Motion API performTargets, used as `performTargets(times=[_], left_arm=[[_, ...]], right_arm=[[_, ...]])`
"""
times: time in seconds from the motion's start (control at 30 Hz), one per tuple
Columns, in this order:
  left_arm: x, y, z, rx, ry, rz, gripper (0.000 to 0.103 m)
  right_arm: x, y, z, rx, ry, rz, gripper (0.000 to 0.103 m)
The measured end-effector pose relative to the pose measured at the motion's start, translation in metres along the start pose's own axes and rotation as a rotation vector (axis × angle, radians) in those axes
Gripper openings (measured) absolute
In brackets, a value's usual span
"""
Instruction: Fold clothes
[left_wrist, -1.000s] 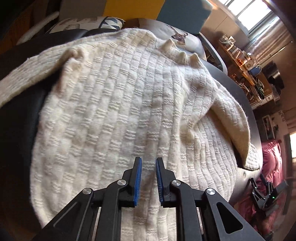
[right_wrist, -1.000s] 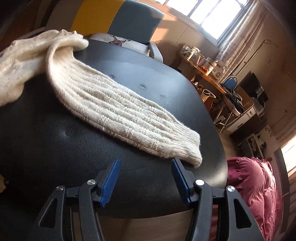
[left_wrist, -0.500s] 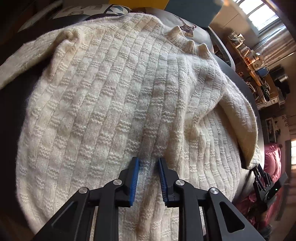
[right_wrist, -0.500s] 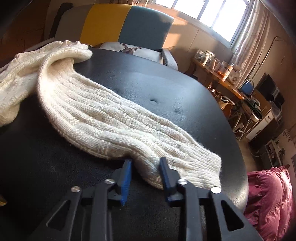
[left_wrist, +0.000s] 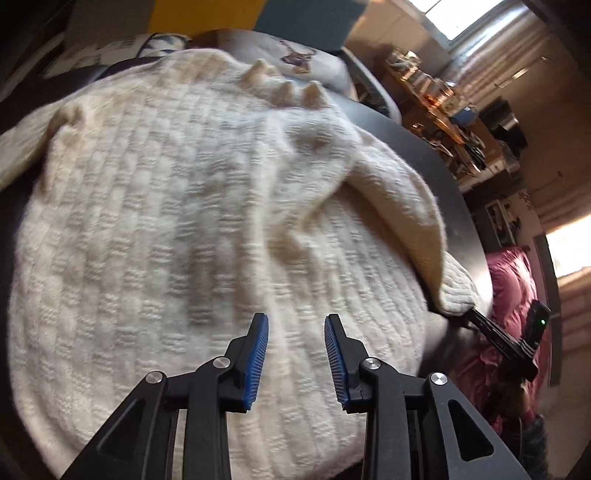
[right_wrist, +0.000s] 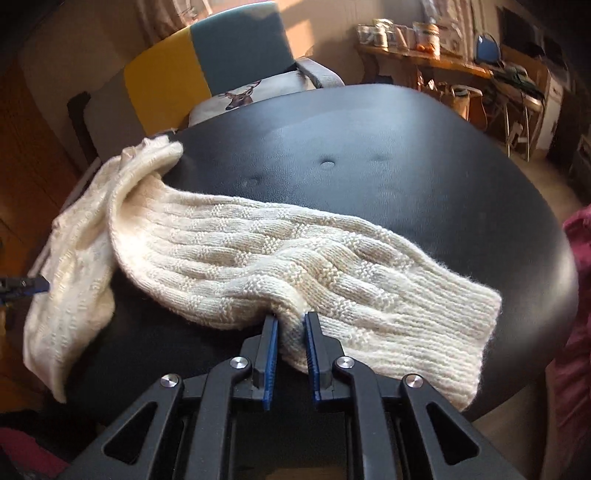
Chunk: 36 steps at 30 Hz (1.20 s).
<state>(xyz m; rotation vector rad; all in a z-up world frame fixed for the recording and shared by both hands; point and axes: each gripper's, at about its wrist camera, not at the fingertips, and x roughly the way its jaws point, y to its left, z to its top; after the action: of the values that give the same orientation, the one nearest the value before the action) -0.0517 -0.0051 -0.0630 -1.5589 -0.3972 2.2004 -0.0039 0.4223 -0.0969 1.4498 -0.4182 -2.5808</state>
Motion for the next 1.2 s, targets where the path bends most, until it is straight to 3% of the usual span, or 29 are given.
performTargets(times=[0.13,0.2,0.27,0.33,0.5,0.6,0.7,0.87,1.03,1.17,1.2], left_arm=[[0.016,-0.054,0.007,0.110,0.028,-0.111,0.033],[0.025,-0.075,0.012,0.136,0.044,-0.147,0.033],[0.034,-0.090,0.014,0.156,0.056,-0.161,0.034],[0.042,-0.102,0.012,0.180,0.072,-0.159,0.035],[0.070,-0.122,0.005,0.244,0.109,-0.097,0.036],[0.079,-0.119,0.002,0.223,0.146,-0.101,0.036],[0.080,-0.110,-0.002,0.196,0.161,-0.087,0.037],[0.075,-0.099,0.000,0.151,0.161,-0.079,0.038],[0.071,-0.097,-0.002,0.157,0.150,-0.069,0.044],[0.072,-0.095,-0.004,0.145,0.160,-0.073,0.047],[0.072,-0.094,-0.005,0.139,0.162,-0.076,0.047]], right_arm=[[-0.006,-0.022,-0.009,0.207,-0.015,0.120,0.013],[-0.016,-0.026,-0.009,0.233,-0.036,0.104,0.021],[-0.031,-0.023,-0.010,0.203,-0.054,0.023,0.028],[-0.043,-0.014,-0.015,0.126,-0.056,-0.115,0.028],[-0.056,0.017,-0.050,-0.186,-0.083,-0.397,0.039],[-0.047,0.029,-0.070,-0.351,-0.122,-0.552,0.039],[-0.032,0.031,-0.077,-0.482,-0.144,-0.627,0.039],[-0.010,0.032,-0.071,-0.591,-0.156,-0.632,0.039],[0.003,0.027,-0.048,-0.570,-0.179,-0.594,0.040],[0.006,0.021,-0.030,-0.517,-0.124,-0.541,0.040],[0.005,0.019,-0.027,-0.497,-0.107,-0.516,0.033]])
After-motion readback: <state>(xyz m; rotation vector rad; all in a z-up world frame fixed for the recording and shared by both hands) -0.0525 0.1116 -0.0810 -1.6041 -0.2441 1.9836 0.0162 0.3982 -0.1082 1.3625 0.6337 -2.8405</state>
